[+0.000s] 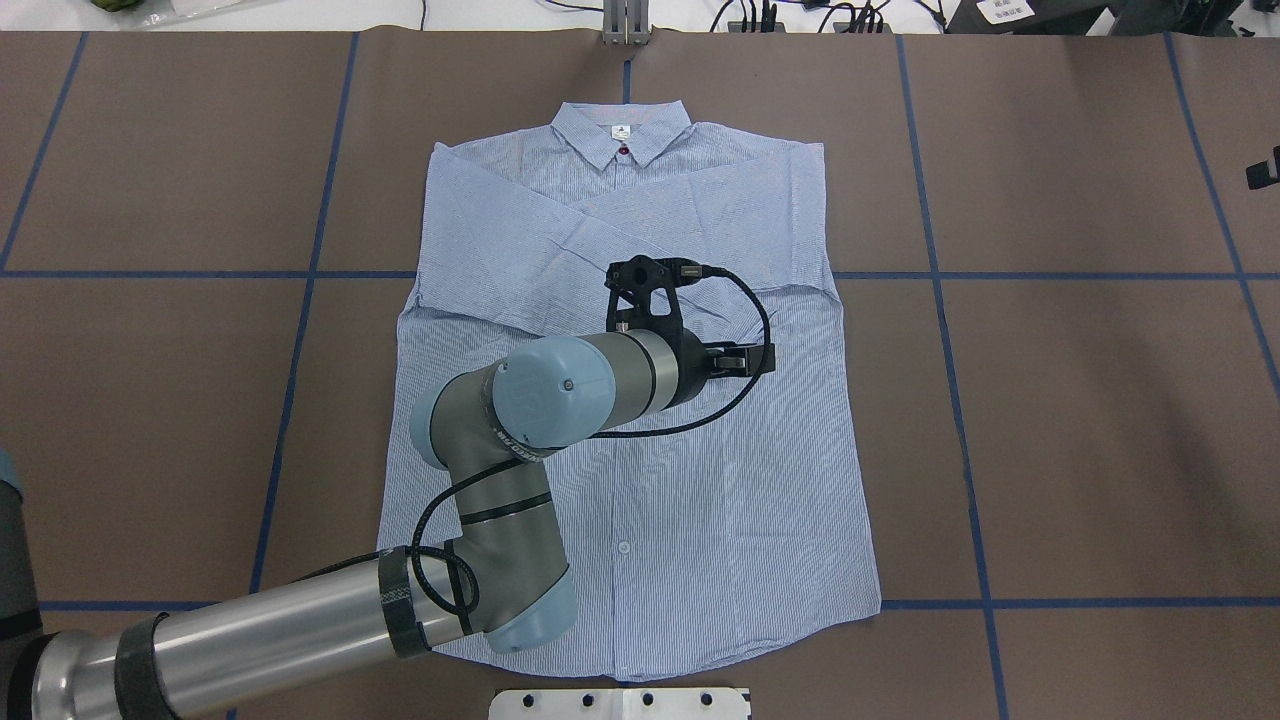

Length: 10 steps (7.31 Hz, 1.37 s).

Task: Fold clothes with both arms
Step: 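Move both grippers down to the shirt hem nearest the robot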

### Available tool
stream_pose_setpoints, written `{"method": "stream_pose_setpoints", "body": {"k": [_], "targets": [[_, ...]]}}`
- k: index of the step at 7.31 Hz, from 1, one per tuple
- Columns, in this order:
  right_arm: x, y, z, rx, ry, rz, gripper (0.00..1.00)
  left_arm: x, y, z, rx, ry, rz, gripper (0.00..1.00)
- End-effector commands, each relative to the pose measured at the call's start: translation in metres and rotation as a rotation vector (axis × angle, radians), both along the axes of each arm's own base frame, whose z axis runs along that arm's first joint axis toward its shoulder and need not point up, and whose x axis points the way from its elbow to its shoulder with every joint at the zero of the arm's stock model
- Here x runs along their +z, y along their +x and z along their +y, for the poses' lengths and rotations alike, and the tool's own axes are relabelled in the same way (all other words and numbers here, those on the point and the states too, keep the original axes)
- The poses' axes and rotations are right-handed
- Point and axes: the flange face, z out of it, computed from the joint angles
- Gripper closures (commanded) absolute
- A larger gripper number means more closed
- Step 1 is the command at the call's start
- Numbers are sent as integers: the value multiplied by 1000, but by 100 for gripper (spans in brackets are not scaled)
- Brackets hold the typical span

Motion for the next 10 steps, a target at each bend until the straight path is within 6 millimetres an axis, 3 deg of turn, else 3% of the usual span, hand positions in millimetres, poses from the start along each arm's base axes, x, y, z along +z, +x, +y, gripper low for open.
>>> {"method": "stream_pose_setpoints", "body": {"k": [1,2,4,6,8,10], "targets": [[-25,-31,9,52,-62,-60,0,-7,-35,16,46,15,-109,0],[-34,-55,19,75,-86,-71,0,0,-72,30,59,50,-159,0],[-61,-114,67,127,-146,-65,0,17,-127,44,109,130,-231,0],[-96,-179,135,144,-204,-89,0,38,-140,53,141,125,-239,0],[-116,-241,197,159,-254,-102,0,109,-177,69,144,79,-314,0],[-113,-289,250,172,-240,-74,0,156,-188,95,144,-12,-311,0]]}}
